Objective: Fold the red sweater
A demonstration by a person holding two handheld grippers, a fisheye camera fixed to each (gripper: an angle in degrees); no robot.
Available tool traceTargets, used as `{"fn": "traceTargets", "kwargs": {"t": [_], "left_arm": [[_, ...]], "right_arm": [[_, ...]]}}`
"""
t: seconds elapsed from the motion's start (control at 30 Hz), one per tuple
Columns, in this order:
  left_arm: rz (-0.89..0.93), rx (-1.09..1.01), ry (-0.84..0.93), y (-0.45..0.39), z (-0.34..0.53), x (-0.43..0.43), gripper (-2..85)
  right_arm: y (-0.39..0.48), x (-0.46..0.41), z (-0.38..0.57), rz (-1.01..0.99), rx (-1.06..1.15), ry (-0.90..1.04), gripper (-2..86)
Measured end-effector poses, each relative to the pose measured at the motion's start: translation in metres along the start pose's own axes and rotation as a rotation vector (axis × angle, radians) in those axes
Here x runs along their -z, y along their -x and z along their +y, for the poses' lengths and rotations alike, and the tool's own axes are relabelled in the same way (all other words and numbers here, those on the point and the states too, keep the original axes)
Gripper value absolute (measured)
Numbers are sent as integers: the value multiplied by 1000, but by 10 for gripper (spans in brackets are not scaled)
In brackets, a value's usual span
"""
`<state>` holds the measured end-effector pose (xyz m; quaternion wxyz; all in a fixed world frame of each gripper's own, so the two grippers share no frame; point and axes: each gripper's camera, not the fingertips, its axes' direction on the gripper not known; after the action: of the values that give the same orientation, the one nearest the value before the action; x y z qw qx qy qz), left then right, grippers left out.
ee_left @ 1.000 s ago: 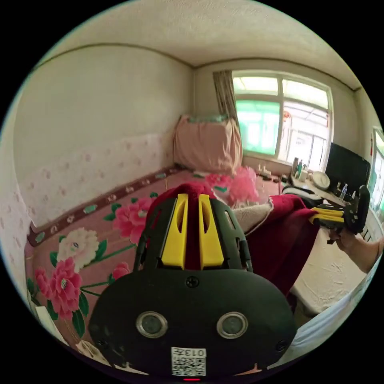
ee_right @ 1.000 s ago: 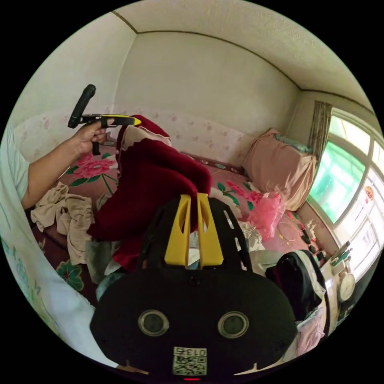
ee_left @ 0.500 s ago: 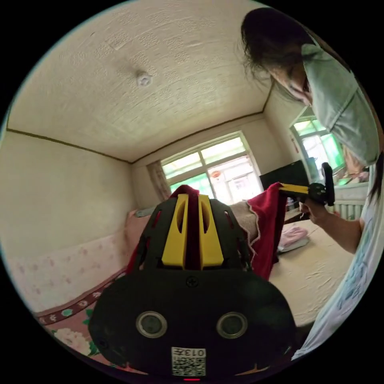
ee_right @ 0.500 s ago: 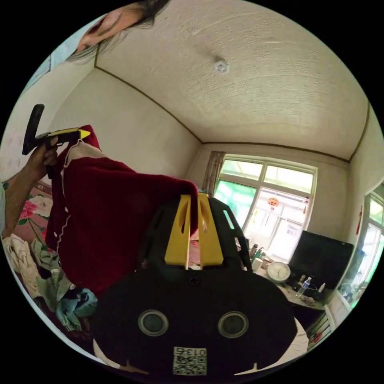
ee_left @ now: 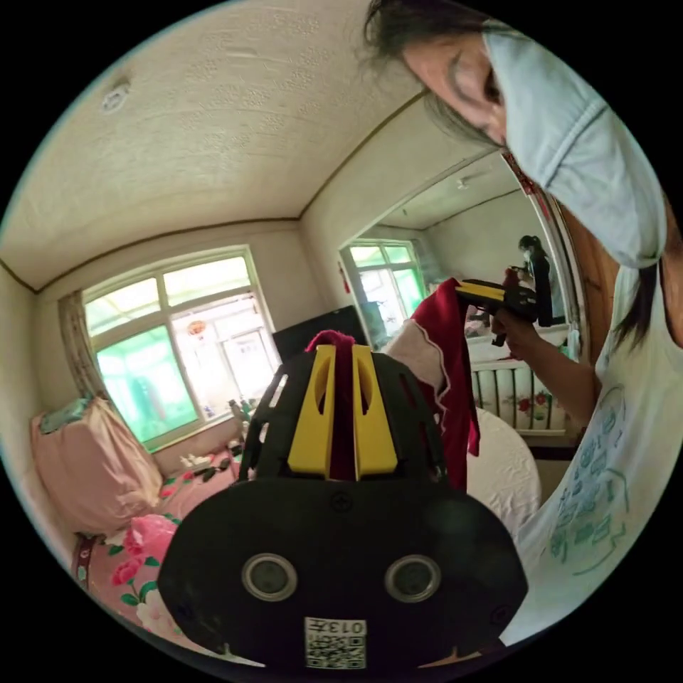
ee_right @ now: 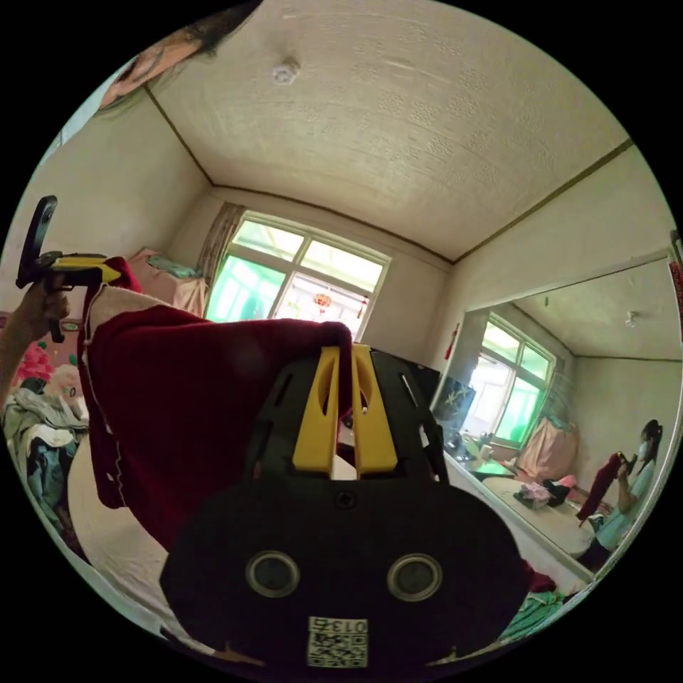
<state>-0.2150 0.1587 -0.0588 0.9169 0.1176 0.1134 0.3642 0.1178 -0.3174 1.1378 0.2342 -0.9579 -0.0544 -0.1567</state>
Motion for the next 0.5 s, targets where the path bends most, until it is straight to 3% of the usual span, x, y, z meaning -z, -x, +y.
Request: {"fn": "traceTargets", "kwargs": {"t": [0.27, 0.37, 0.5], "left_arm": [[312, 110, 180, 18, 0, -283, 19], [363, 90, 136, 10, -24, -366, 18], [404, 74, -89, 11, -60, -412, 17]], "right_arm": [[-112, -82, 95, 137, -28, 374, 18], [-158, -89, 100, 217, -65, 343, 18], [-192, -67, 85, 275, -57, 187, 18]]}}
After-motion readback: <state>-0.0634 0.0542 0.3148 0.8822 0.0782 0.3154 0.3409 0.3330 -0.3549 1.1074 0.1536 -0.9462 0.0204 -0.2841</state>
